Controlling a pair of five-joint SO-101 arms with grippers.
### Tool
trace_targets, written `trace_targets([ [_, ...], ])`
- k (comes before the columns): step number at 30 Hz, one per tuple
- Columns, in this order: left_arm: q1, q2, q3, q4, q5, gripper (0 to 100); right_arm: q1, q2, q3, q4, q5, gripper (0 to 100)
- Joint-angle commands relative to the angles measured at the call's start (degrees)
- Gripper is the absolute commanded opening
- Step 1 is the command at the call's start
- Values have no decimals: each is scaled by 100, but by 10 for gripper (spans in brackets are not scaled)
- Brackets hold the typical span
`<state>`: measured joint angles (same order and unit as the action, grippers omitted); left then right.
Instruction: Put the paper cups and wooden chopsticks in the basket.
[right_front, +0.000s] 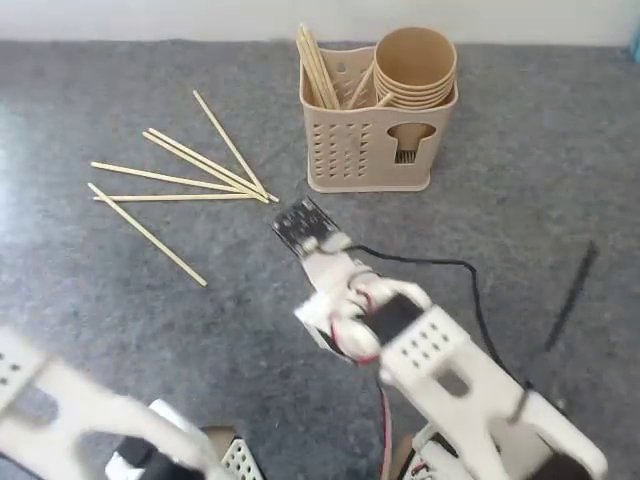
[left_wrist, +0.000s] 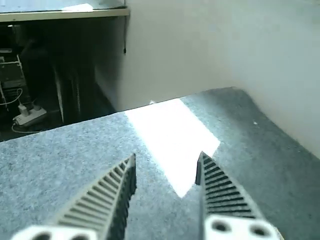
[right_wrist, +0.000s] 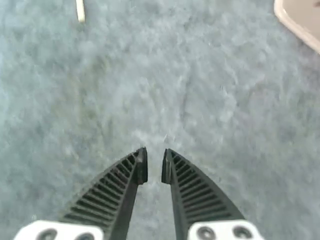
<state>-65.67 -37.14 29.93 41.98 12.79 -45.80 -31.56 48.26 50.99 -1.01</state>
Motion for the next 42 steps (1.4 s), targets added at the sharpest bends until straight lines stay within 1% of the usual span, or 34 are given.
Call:
trace_targets([
  [1,-378,607,-734,-202,211,184,-286,998,-976,-541,-299,67],
  [4,-659,1204,-1182,-211,255,184,-655,1956,-1705,-945,-325,85],
  [7,-879,1846,-1622,-211,255,184,-875,3046,-2822,-936,-352,132],
  [16,-1477,3420,-2800,-211,264,184,-1209,6536,-7279,426,-378,140],
  [19,-1556,3780,-3029,-211,264,184,-1262,7477,-8800,813,-589,140],
  [23,-1600,4158,-3257,-211,264,183,-1358,8611,-10716,1455,-607,140],
  [27,-1591,4387,-3389,-211,264,183,-1385,9692,-12185,1912,-598,140],
  [32,-1574,4448,-3407,-211,264,182,-1367,10774,-13433,2220,-589,140],
  [36,-1600,4448,-3407,-211,264,182,-1358,11081,-13873,2519,-589,139],
  [38,-1600,4448,-3407,-211,264,182,-1349,11116,-13881,2571,-589,106],
  [40,-1600,4448,-3407,-211,264,182,-1349,11134,-13899,2554,-598,11],
  [41,-1600,4448,-3407,-211,264,182,-1349,11134,-13908,2571,-607,2],
  [42,-1600,4448,-3407,-211,264,182,-1349,11143,-13934,2580,-615,25],
])
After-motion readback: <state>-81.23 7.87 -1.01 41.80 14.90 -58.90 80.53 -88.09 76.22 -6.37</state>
